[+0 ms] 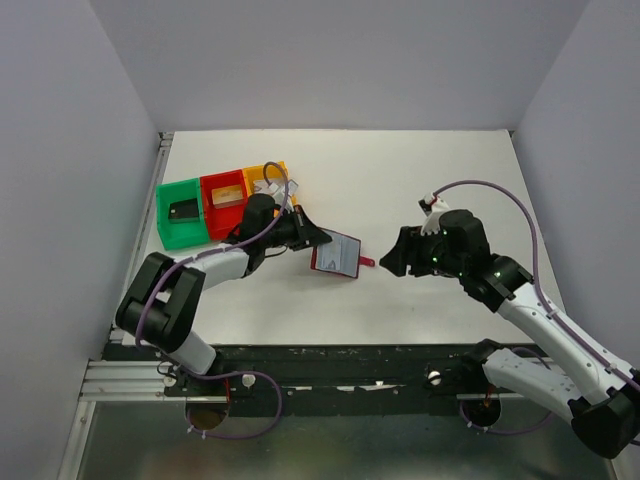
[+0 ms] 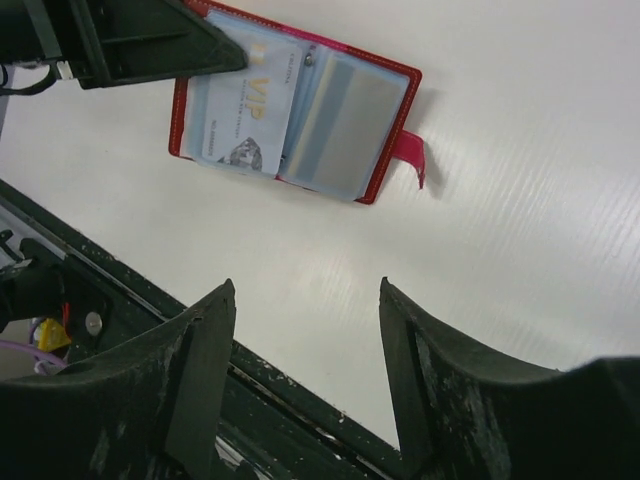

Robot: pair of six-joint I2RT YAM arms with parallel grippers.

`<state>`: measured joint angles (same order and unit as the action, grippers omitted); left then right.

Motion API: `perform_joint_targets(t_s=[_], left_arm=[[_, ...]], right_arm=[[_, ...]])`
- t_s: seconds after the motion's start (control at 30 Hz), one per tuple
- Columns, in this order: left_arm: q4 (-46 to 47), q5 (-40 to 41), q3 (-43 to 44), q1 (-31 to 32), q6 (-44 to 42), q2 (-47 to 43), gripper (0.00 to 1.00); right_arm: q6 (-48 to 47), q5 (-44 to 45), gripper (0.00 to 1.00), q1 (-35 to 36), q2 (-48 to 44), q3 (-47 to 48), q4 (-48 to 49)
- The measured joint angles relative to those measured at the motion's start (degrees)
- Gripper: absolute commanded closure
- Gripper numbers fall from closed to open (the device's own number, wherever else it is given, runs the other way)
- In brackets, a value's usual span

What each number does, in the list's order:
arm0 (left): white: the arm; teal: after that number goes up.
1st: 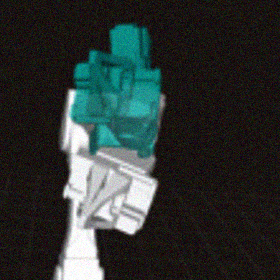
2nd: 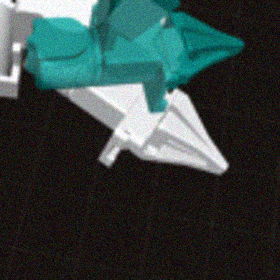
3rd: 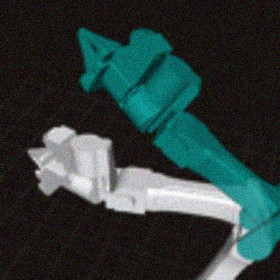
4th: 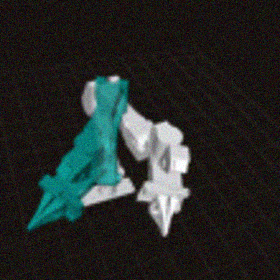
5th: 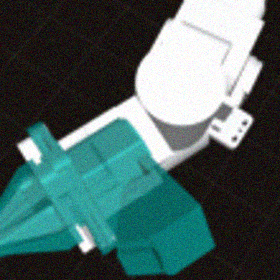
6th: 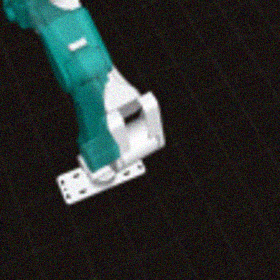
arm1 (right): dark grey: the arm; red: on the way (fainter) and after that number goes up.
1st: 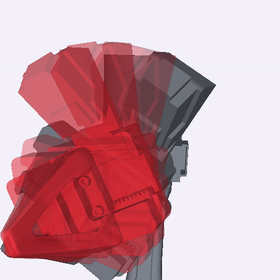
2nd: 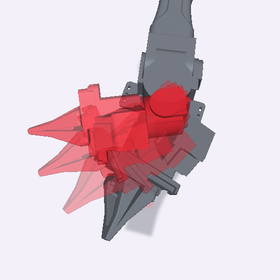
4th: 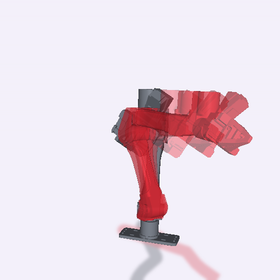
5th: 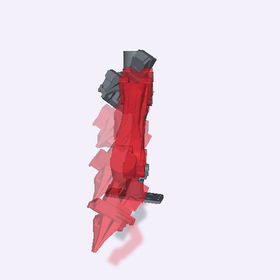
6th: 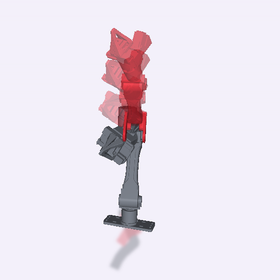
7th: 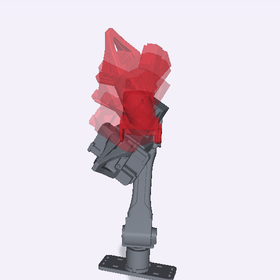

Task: Take the credit cards out of the card holder
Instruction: Place the card holder at the center of the board.

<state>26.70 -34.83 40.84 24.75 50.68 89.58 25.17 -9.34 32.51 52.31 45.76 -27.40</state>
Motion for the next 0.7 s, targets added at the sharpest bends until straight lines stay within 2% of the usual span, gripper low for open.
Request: perform_joint_targets(t_s=[0.3, 0.5, 0.63, 0.7], left_arm=[[13.0, -0.5, 1.0, 0.0, 7.0, 11.5, 0.98], [13.9, -0.7, 3.0, 0.2, 7.4, 13.4, 0.69], [12.2, -0.6, 4.5, 0.1, 5.4, 13.4, 0.56], [9.7, -0.4, 5.3, 0.1, 3.8, 13.4, 0.52]], right_arm=[[1.6, -0.9, 0.35, 0.0, 1.5, -5.8, 5.1], [1.9, -1.0, 0.35, 0.0, 2.5, -6.8, 7.2], [1.9, -1.0, 0.34, 0.0, 2.8, -7.3, 7.6], [1.9, -1.0, 0.34, 0.0, 2.8, -7.3, 7.8]])
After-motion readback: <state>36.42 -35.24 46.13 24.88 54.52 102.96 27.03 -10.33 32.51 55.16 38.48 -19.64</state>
